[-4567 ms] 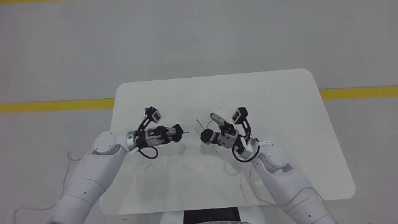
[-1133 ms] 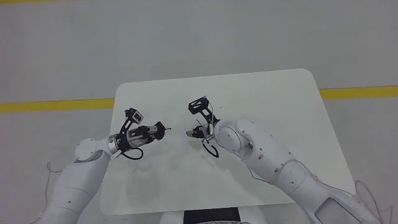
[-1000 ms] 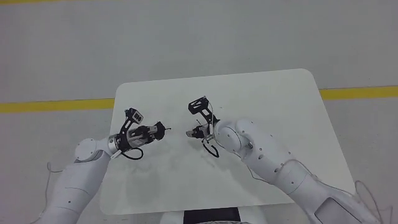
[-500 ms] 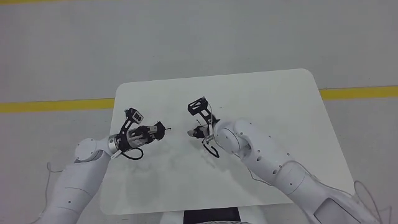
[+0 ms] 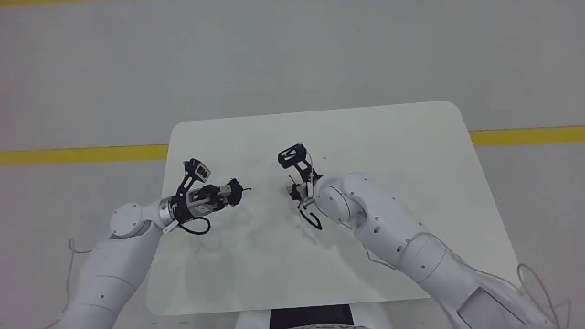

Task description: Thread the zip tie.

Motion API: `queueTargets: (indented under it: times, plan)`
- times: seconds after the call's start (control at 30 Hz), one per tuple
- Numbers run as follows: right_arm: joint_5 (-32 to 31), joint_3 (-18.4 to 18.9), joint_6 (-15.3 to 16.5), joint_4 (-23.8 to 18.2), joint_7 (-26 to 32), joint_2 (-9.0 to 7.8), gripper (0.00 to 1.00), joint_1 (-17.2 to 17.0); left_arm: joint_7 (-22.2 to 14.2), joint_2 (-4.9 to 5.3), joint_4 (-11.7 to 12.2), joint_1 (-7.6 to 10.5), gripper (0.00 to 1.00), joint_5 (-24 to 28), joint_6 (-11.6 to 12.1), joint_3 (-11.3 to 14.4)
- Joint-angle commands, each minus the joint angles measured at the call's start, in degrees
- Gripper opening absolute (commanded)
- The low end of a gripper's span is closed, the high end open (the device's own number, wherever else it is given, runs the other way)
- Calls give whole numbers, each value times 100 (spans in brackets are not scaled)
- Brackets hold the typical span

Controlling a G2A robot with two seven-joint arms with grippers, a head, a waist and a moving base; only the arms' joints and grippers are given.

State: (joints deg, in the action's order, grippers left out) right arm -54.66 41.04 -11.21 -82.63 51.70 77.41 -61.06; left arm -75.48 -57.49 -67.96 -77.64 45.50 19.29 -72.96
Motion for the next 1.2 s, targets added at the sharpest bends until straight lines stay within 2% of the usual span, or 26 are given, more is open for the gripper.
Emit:
queueTargets:
  times: [0.0,0.53,0.8,0.97,1.17]
  plan:
    - [-14,-18,-9,75,0,19,33,22,0,0,0,0,0,0,0,0]
    - [-17,-80,-29,553,-166,178,25,114,0,0,0,0,0,0,0,0]
    - [-138,42,-16,249,-156,166,28,4,0,0,0,0,0,0,0,0]
    - [-324,186,-90,24,-125,121,26,-132,0,0,0,0,0,0,0,0]
    - [-337,342,-44,66,-130,101,23,-220,0,0,0,0,0,0,0,0]
